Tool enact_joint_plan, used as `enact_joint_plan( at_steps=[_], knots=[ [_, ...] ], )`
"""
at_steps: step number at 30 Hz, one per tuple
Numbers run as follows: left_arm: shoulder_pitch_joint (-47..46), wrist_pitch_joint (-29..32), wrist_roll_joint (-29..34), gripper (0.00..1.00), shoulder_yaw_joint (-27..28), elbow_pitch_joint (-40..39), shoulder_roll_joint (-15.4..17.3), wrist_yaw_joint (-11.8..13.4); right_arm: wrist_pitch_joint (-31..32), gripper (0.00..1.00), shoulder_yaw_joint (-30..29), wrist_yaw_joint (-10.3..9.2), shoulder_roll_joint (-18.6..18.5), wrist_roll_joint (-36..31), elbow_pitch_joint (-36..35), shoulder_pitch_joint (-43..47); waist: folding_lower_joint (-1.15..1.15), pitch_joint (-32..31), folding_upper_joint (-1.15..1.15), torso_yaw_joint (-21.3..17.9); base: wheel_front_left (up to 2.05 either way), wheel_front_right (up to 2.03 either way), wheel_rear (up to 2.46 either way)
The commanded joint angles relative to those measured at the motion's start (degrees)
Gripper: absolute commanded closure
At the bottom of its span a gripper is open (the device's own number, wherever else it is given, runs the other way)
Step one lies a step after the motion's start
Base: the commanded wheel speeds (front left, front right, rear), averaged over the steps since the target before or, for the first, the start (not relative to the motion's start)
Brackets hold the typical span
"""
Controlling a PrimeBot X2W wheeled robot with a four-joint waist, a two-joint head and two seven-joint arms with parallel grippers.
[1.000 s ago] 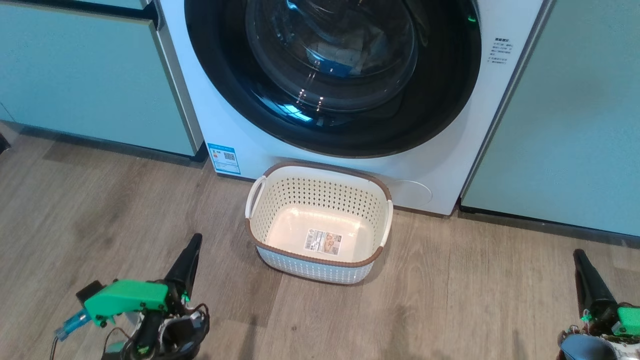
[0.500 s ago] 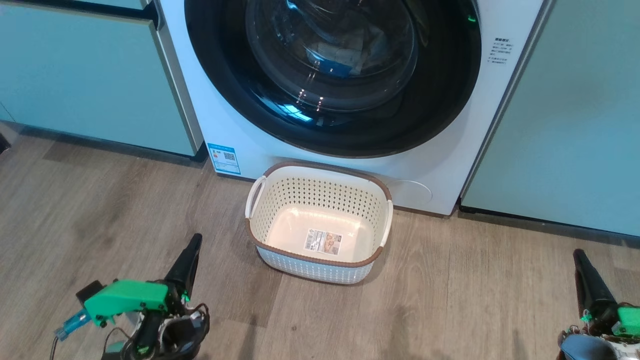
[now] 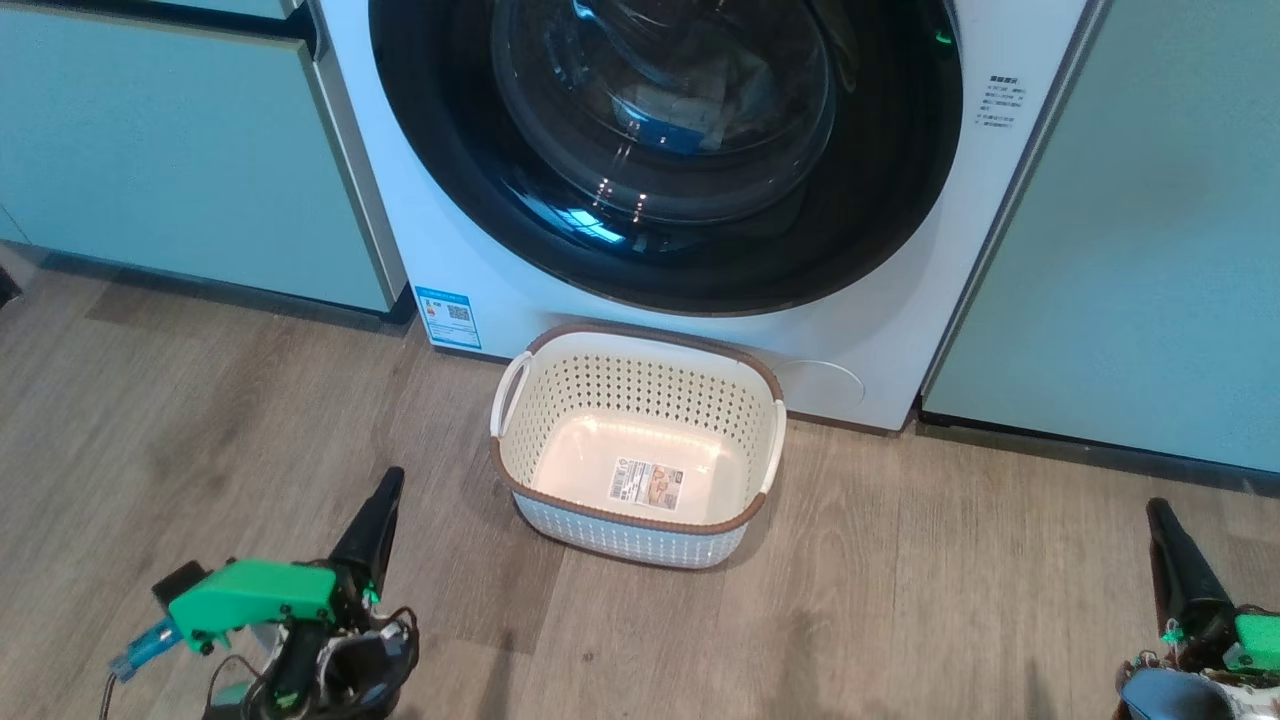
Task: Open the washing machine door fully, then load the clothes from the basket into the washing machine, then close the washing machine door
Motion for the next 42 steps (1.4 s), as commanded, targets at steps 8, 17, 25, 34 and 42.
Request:
enact_joint_plan(
  at_steps=[8, 17, 25, 34, 42],
  knots=[
    [-1.42, 0.34, -0.33, 1.0, 1.96, -2.03, 0.39, -0.09, 0.31, 1.0, 0.92, 0.2, -1.15, 0.41, -2.08, -3.13, 0.0, 0.0, 0.0, 0.0, 0.0, 0.0, 0.0],
    [-1.42, 0.34, -0.33, 1.0, 1.96, -2.03, 0.39, -0.09, 0.31, 1.0, 0.92, 0.2, -1.15, 0.41, -2.08, -3.13, 0.0, 0.0, 0.0, 0.0, 0.0, 0.0, 0.0],
    [-1.42, 0.34, -0.33, 1.0, 1.96, -2.03, 0.39, -0.09, 0.31, 1.0, 0.92, 0.2, -1.15, 0.41, -2.08, -3.13, 0.0, 0.0, 0.0, 0.0, 0.0, 0.0, 0.0],
    [-1.42, 0.34, -0.33, 1.0, 1.96, -2.03, 0.39, -0.09, 0.31, 1.0, 0.92, 0.2, -1.15, 0.41, -2.08, -3.13, 0.0, 0.0, 0.0, 0.0, 0.0, 0.0, 0.0],
    [-1.42, 0.34, -0.33, 1.0, 1.96, -2.03, 0.39, -0.09, 0.31, 1.0, 0.92, 0.2, -1.15, 0.41, -2.08, -3.13, 0.0, 0.0, 0.0, 0.0, 0.0, 0.0, 0.0]
  ],
)
